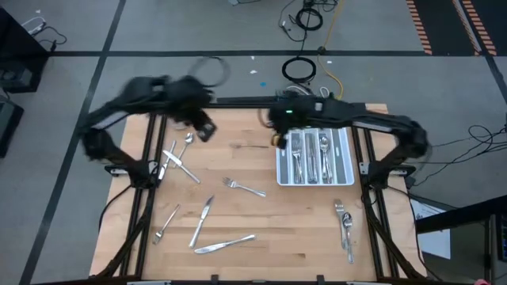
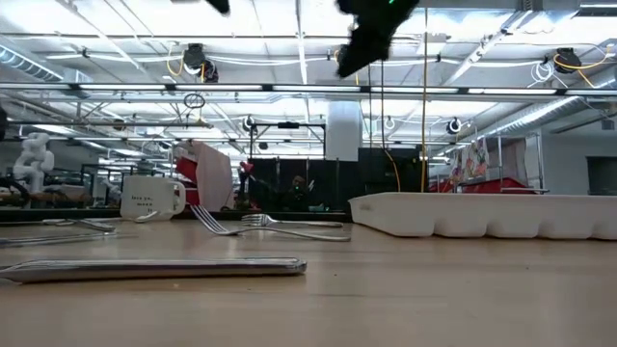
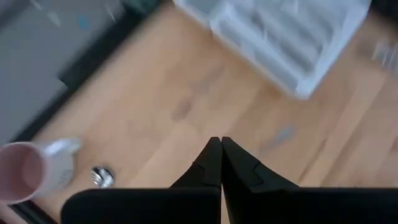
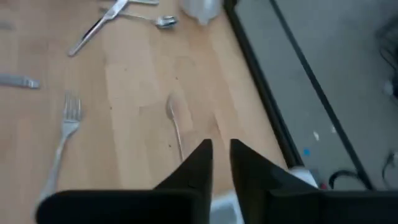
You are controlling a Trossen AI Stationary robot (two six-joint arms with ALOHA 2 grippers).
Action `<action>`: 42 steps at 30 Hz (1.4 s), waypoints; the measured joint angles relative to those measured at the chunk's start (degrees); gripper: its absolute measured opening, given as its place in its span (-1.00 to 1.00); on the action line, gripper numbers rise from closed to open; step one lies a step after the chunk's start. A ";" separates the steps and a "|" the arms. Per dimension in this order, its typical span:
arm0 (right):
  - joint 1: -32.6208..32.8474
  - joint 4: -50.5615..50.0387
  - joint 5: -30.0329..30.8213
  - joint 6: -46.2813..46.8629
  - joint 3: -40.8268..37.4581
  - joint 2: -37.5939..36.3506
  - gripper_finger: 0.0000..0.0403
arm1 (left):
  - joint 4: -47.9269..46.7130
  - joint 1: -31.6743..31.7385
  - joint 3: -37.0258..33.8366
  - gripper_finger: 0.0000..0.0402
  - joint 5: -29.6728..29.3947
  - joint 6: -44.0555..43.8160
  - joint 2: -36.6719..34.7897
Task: Sort silverware
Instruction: Put the silver fork into the silverware tray
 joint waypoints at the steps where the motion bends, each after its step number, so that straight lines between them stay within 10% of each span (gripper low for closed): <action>1: -0.13 1.63 -0.69 -1.91 0.58 2.40 -0.71 | 0.33 -1.65 0.00 -0.99 -2.73 -2.75 -2.52; 9: -1.13 -0.77 -6.24 -9.83 9.98 21.07 -0.26 | -0.17 -13.33 0.02 -0.89 -22.15 -15.85 -13.95; 32: -3.06 -7.79 -12.66 -6.03 29.31 48.61 -0.24 | -3.93 -15.48 -6.82 -0.88 -23.50 -15.01 -14.61; 42: -2.97 -9.14 -12.68 -4.07 29.31 48.67 -0.97 | -3.91 -15.44 -9.01 -0.88 -23.50 -13.41 -14.77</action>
